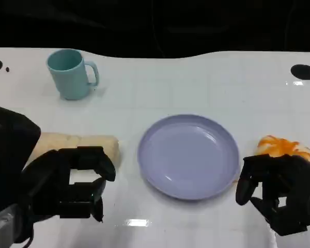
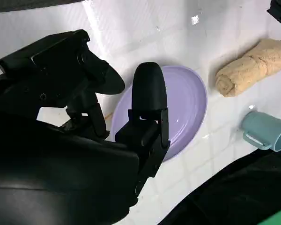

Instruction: Grasp the towel on the left side of the plate with the left hand and place it into the plate.

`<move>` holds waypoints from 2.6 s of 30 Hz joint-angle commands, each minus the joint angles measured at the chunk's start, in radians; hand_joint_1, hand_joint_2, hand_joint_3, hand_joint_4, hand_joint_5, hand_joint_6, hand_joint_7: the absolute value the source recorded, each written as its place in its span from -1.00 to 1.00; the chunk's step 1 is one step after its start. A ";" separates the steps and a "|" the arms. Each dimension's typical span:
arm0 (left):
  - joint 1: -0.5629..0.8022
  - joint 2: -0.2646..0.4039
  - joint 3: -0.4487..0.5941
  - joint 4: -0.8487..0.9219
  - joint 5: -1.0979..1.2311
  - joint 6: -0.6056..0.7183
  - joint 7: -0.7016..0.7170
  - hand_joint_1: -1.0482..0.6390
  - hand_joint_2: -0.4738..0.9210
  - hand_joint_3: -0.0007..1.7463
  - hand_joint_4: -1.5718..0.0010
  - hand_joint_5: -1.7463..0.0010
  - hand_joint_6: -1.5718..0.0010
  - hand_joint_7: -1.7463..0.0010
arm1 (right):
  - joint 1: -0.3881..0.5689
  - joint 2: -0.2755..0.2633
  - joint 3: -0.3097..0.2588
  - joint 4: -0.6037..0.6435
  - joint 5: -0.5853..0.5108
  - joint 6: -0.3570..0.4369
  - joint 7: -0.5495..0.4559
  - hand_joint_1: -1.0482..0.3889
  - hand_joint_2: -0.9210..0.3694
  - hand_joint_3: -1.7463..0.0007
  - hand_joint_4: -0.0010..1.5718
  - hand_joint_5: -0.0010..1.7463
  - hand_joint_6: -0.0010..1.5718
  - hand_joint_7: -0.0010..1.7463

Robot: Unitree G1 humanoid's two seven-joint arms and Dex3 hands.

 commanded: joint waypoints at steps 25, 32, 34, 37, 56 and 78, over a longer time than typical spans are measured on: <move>0.025 0.052 -0.073 0.100 0.292 -0.529 0.061 -0.12 0.97 -0.60 0.41 -0.09 0.33 0.59 | -0.012 0.002 0.020 -0.008 -0.010 0.011 -0.009 0.45 -0.42 -0.27 -0.07 1.00 -0.10 0.62; -0.015 0.102 -0.110 0.169 0.451 -0.719 0.062 -0.21 1.00 -0.75 0.68 0.15 0.51 0.80 | -0.014 0.001 0.024 -0.014 -0.014 0.029 -0.010 0.44 -0.43 -0.26 -0.08 1.00 -0.10 0.62; -0.059 0.154 -0.145 0.199 0.554 -0.764 0.059 -0.25 1.00 -0.79 0.81 0.15 0.59 0.86 | -0.011 0.001 0.026 -0.018 -0.018 0.031 -0.012 0.44 -0.43 -0.25 -0.09 0.99 -0.11 0.62; -0.109 0.218 -0.192 0.236 0.685 -0.813 0.044 -0.31 1.00 -0.87 0.92 0.24 0.66 0.94 | -0.008 0.003 0.024 -0.020 -0.019 0.029 -0.013 0.44 -0.44 -0.25 -0.09 0.99 -0.11 0.61; -0.375 0.237 -0.438 0.680 1.088 -0.903 -0.002 -0.46 0.98 -0.99 0.73 0.68 0.66 0.98 | -0.010 0.008 0.038 -0.044 -0.026 0.060 -0.015 0.44 -0.44 -0.24 -0.09 0.99 -0.11 0.61; -0.601 0.030 -0.569 1.438 1.176 -1.135 0.498 0.05 0.99 -0.95 -0.08 -0.21 -0.47 0.91 | -0.012 -0.001 0.044 -0.065 -0.033 0.083 -0.015 0.43 -0.44 -0.23 -0.08 1.00 -0.10 0.61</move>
